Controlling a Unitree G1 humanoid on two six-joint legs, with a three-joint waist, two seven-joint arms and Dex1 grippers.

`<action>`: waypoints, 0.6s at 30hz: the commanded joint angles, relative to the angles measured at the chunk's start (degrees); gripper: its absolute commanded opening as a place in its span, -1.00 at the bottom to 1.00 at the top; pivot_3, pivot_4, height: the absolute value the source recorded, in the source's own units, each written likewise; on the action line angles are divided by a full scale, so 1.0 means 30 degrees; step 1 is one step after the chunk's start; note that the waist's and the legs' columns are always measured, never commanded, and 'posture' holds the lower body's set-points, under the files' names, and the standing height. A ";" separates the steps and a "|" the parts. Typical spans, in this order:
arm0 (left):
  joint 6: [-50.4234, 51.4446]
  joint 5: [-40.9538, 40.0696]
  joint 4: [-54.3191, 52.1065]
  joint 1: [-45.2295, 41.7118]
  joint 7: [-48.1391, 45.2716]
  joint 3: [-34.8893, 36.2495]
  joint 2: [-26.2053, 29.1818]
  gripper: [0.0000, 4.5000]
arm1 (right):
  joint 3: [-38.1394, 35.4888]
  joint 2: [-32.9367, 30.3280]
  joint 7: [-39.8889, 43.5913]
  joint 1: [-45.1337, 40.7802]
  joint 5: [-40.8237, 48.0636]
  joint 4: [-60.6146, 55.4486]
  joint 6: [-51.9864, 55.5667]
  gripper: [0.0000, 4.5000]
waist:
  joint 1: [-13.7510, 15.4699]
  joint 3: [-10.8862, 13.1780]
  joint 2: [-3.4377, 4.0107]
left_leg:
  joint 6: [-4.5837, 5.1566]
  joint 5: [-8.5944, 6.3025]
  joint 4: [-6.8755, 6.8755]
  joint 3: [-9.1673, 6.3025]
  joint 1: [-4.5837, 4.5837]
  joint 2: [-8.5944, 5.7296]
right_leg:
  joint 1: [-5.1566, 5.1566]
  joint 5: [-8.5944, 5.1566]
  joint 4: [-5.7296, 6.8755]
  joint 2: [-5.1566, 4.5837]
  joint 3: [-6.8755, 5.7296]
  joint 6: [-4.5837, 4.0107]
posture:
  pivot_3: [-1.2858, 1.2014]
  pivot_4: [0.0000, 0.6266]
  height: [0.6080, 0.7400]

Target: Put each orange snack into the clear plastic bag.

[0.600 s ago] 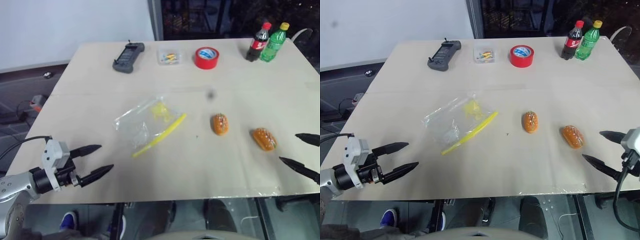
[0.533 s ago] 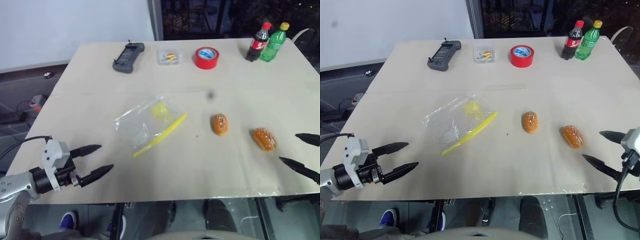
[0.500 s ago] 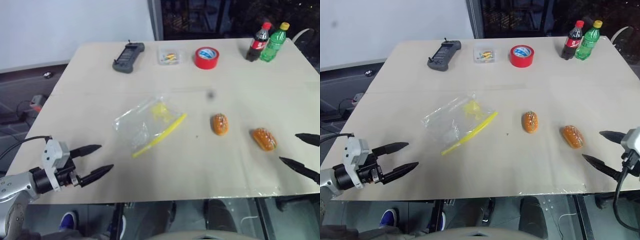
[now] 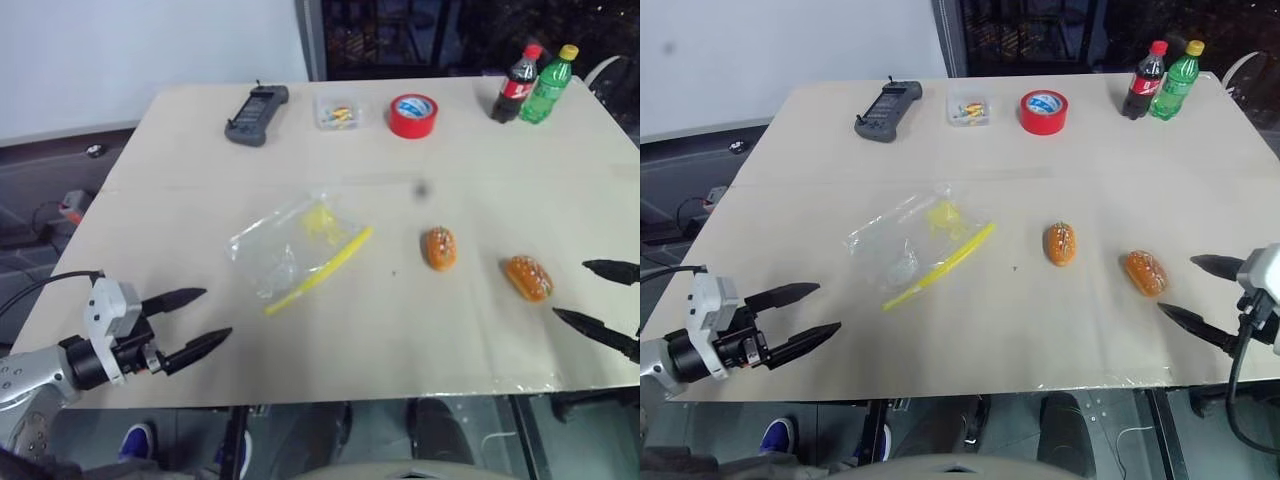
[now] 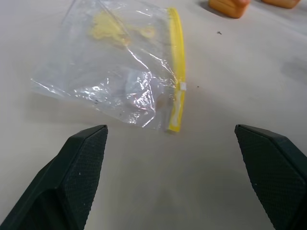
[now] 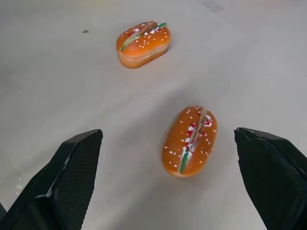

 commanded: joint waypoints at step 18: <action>1.4328 -0.8103 0.1554 -0.4913 0.8641 0.0248 -0.0346 1.00 | 0.8302 0.1596 -0.2061 -0.6762 0.1404 -0.3702 -0.0114 1.00 | -0.0012 0.0016 -0.0023 | 0.0012 0.0011 0.0034 -0.0016 0.0034 0.0119 | -0.0019 -0.0006 0.0066 0.0146 0.0011 0.0021 | 0.03 -0.52 1.00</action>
